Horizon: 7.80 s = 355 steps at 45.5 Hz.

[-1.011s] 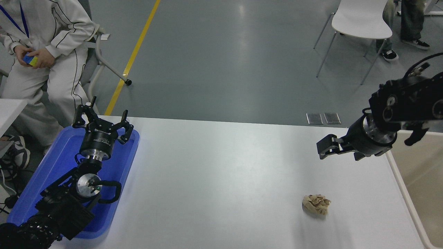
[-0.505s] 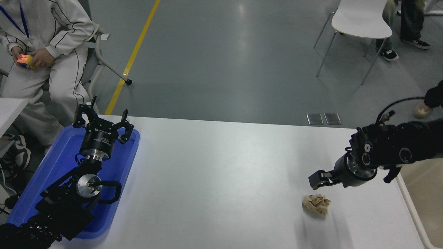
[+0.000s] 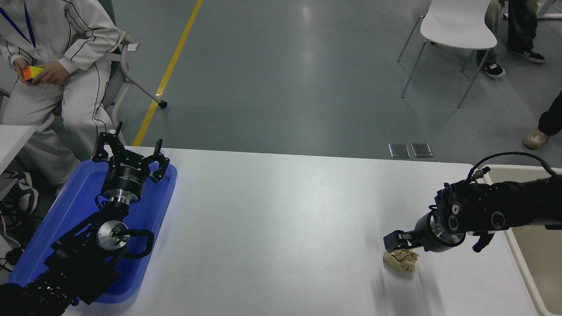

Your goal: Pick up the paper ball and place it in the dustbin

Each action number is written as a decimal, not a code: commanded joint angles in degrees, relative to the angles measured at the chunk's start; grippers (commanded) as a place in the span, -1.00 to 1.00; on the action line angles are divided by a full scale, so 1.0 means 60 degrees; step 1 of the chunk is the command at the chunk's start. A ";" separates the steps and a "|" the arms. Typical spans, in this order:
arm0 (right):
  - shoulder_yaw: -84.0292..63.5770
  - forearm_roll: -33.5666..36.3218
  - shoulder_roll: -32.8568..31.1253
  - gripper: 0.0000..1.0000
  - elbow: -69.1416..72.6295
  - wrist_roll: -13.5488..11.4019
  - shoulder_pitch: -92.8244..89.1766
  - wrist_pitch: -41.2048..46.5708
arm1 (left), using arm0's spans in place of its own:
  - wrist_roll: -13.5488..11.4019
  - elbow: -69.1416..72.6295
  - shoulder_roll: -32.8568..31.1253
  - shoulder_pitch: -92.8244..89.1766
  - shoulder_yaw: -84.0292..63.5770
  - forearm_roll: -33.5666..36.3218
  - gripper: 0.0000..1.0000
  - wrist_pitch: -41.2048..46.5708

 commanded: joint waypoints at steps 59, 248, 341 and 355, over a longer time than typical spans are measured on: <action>0.0073 0.0861 0.0554 -0.89 -0.1028 0.0000 -0.1291 -0.0637 | 0.0000 0.0000 0.0000 0.0000 0.0002 -0.0001 1.00 0.0000; 0.4055 0.2224 -0.4998 -1.00 -0.7239 0.0015 -0.4160 0.4903 | -0.0014 0.0000 0.0000 0.0000 0.0002 -0.0001 1.00 0.0000; 0.6972 0.2606 -0.1673 0.96 -0.9100 0.0073 -0.6725 -0.4475 | -0.0014 0.0000 0.0000 0.0000 0.0002 -0.0001 1.00 0.0000; 0.6972 0.2620 -0.1658 0.97 -0.8968 0.0073 -0.6652 -0.4475 | -0.0014 0.0000 0.0000 0.0000 0.0002 -0.0001 1.00 0.0000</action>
